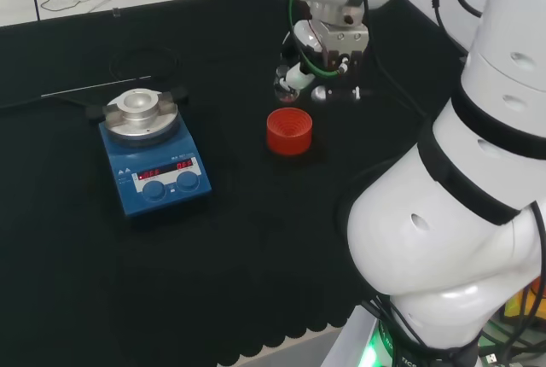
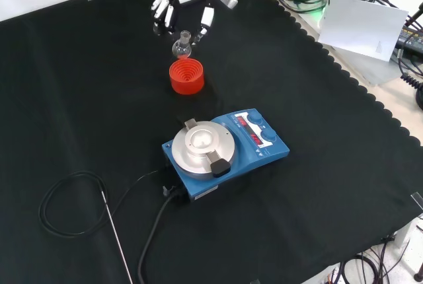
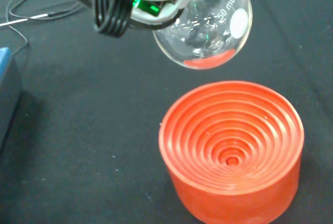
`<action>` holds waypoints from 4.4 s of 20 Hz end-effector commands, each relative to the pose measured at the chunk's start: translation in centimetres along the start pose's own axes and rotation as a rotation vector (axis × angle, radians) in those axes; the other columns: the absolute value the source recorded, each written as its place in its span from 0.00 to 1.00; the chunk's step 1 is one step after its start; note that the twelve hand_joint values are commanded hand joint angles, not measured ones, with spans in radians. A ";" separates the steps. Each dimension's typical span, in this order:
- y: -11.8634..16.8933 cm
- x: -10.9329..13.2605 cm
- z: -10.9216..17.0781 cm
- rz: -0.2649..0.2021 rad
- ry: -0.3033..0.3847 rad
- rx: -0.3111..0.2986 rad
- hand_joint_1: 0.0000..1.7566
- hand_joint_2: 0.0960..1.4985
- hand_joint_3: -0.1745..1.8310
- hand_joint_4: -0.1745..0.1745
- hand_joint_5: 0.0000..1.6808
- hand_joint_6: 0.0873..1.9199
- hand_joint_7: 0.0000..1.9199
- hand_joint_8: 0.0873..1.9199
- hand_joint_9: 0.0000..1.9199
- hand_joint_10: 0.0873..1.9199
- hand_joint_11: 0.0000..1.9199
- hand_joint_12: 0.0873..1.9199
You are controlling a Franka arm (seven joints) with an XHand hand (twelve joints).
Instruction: Place the round-bottom flask on the heater.
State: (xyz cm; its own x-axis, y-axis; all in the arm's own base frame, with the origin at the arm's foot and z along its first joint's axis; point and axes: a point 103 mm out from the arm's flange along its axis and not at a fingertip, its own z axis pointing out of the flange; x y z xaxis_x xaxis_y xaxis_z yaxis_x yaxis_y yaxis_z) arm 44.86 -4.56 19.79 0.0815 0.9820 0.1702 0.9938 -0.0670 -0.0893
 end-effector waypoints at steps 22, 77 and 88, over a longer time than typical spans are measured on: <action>3.1 15.7 -3.1 -0.228 -0.075 0.042 0.64 0.42 0.45 0.61 0.69 0.45 0.30 0.34 0.40 0.27 0.27 0.65; 8.1 26.1 2.8 -0.409 -0.091 0.181 0.64 0.40 0.46 0.58 0.69 0.45 0.29 0.34 0.40 0.27 0.27 0.65; 9.1 25.1 2.7 -0.398 -0.079 0.184 0.64 0.40 0.46 0.58 0.69 0.45 0.29 0.34 0.40 0.27 0.27 0.65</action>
State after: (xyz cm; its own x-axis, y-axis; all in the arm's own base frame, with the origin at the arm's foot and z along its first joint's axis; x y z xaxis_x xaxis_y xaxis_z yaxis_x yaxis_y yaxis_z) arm 55.59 20.55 20.89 -0.3260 0.9339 0.1472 0.9151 0.3508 -0.1989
